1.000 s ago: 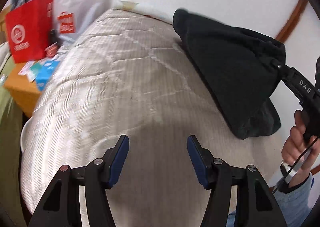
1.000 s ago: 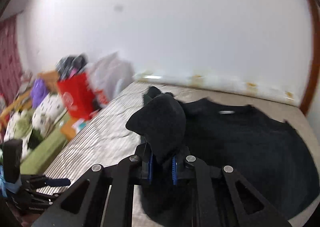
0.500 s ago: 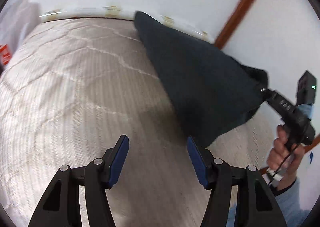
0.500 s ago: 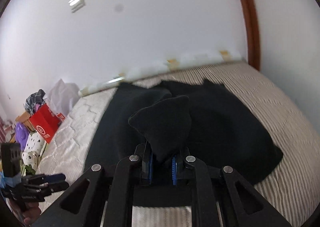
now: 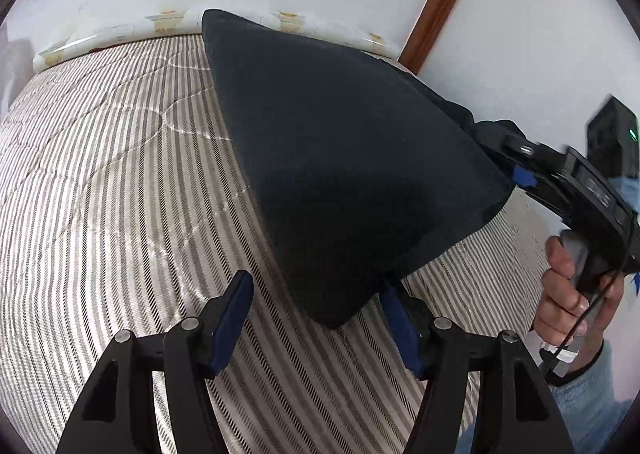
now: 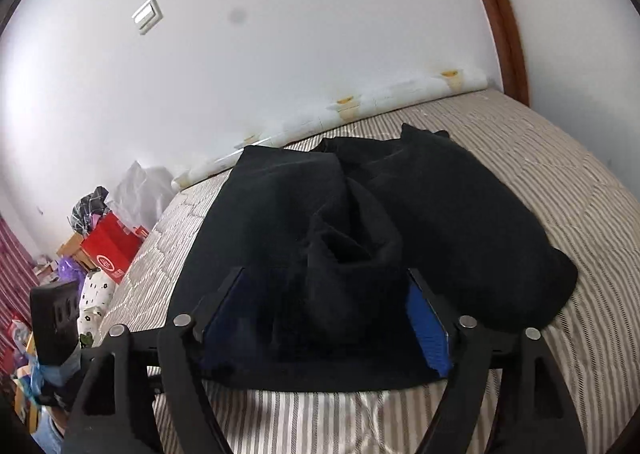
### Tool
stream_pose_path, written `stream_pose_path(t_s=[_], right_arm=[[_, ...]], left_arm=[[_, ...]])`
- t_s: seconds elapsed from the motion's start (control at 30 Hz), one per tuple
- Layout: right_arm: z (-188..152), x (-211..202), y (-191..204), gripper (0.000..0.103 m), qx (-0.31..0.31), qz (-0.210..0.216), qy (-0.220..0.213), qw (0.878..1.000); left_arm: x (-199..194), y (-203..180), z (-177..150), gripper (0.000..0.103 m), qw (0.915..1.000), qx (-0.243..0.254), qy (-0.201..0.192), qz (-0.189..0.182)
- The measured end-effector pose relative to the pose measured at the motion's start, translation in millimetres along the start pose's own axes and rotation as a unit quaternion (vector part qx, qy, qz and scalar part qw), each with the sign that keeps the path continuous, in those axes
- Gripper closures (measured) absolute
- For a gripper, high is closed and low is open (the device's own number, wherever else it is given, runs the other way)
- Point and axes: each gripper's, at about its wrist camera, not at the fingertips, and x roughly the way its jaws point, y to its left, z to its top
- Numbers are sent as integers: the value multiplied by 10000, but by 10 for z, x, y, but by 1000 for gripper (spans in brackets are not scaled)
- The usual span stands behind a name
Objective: Fold small clothes
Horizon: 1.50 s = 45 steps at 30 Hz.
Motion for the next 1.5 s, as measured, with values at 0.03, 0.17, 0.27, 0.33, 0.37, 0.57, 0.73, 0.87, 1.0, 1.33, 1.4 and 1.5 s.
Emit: stream_pose_path(t_s=[0.03, 0.17, 0.27, 0.33, 0.37, 0.57, 0.73, 0.87, 1.0, 1.33, 1.4, 1.5], right_arm=[[10, 59, 6, 26, 31, 0, 34, 10000], [71, 359, 11, 53, 210, -97, 92, 9997], [143, 457, 63, 82, -59, -256, 76, 9996], [202, 320, 61, 85, -231, -213, -251, 9992], [222, 226, 49, 86, -261, -175, -430, 9986], [199, -550, -353, 86, 68, -518, -1751, 9832], [80, -297, -842, 86, 428, -1055, -1100, 9874], [6, -208, -912, 79, 401, -1228, -805, 9884], [-25, -340, -931, 44, 325, -1773, -963, 9789], [59, -133, -895, 76, 280, -1398, -559, 9882], [98, -93, -833, 77, 252, -1426, -554, 9879], [182, -17, -768, 78, 372, -1196, -494, 9909]], left_arm=[[14, -14, 1, 40, 10000, 20, -30, 32], [119, -86, 31, 40, 9998, 77, -28, 158], [180, -100, 59, 40, 9995, 83, -61, 313], [213, -131, 82, 40, 9989, 153, -102, 431], [223, -147, 86, 40, 9986, 206, -104, 480], [246, -220, 112, 36, 9990, 262, -144, 325], [278, -441, 152, 37, 9982, 475, -168, 316], [297, -598, 184, 40, 9966, 622, -273, 458], [312, -663, 207, 49, 9977, 501, -292, 353], [239, -741, 170, 84, 9974, 487, -360, 383], [223, -651, 257, 85, 9974, 453, -418, 372], [126, -562, 296, 87, 9965, 420, -527, 504]])
